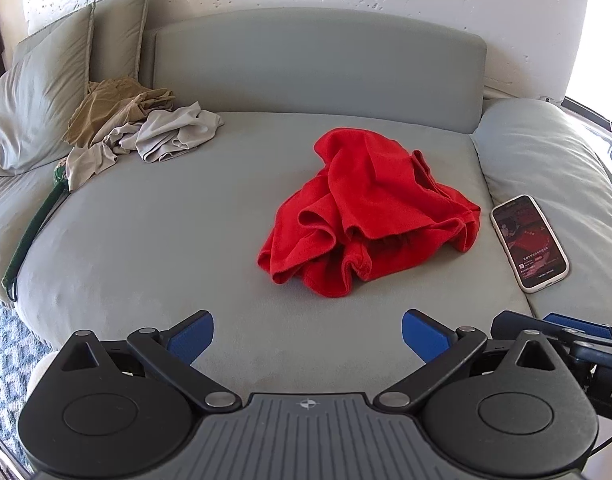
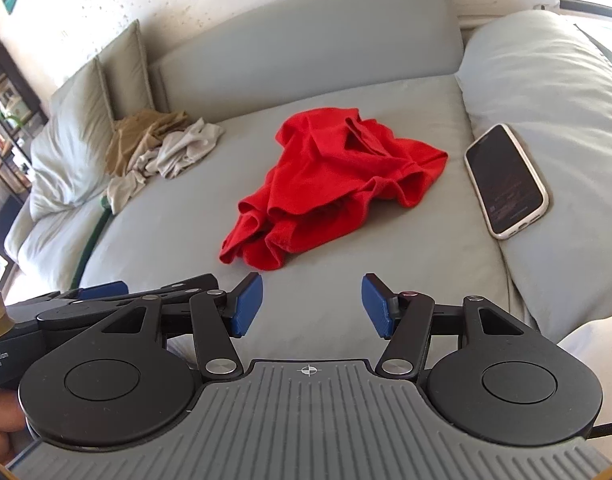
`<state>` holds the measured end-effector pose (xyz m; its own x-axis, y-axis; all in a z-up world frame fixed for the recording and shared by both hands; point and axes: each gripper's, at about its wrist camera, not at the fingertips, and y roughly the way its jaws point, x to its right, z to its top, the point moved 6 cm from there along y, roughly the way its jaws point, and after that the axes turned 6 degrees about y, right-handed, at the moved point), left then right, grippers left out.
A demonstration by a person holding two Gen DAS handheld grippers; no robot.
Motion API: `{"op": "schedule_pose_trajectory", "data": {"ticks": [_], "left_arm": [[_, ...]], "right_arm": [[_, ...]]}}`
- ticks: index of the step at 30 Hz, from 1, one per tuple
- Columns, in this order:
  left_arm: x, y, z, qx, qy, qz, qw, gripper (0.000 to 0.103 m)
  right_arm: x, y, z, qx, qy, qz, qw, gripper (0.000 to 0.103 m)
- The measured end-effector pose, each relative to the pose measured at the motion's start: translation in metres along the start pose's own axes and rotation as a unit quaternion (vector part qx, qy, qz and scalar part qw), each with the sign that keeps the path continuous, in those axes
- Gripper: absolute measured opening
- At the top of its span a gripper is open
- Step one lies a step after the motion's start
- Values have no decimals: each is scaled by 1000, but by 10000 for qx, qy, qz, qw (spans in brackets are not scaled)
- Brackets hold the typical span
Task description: Fold clothes
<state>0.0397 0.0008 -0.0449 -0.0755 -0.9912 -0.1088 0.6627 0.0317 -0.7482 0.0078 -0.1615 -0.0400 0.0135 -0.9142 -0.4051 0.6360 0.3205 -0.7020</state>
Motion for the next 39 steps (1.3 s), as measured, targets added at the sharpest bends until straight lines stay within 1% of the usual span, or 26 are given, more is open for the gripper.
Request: {"op": "schedule_pose_trajectory", "data": {"ticks": [7, 11, 12, 14, 18, 39], "left_arm": [[7, 0, -1, -136, 20, -17, 9999, 102], [4, 1, -1, -151, -19, -95, 9998, 102], [4, 1, -1, -148, -26, -93, 9998, 102], [4, 2, -2, -152, -37, -79, 9998, 102], [4, 5, -4, -167, -55, -62, 9998, 102], [6, 10, -9, -297, -85, -59, 9995, 102]], "right_arm": [[-1, 3, -5, 13, -1, -44, 10000, 61], [-5, 1, -12, 27, -14, -33, 10000, 61], [-1, 2, -5, -47, 12, 6, 10000, 61], [0, 2, -3, -77, 24, 0, 10000, 62], [0, 4, -4, -68, 11, -19, 10000, 68], [3, 8, -9, -118, 13, -99, 9999, 68]]}}
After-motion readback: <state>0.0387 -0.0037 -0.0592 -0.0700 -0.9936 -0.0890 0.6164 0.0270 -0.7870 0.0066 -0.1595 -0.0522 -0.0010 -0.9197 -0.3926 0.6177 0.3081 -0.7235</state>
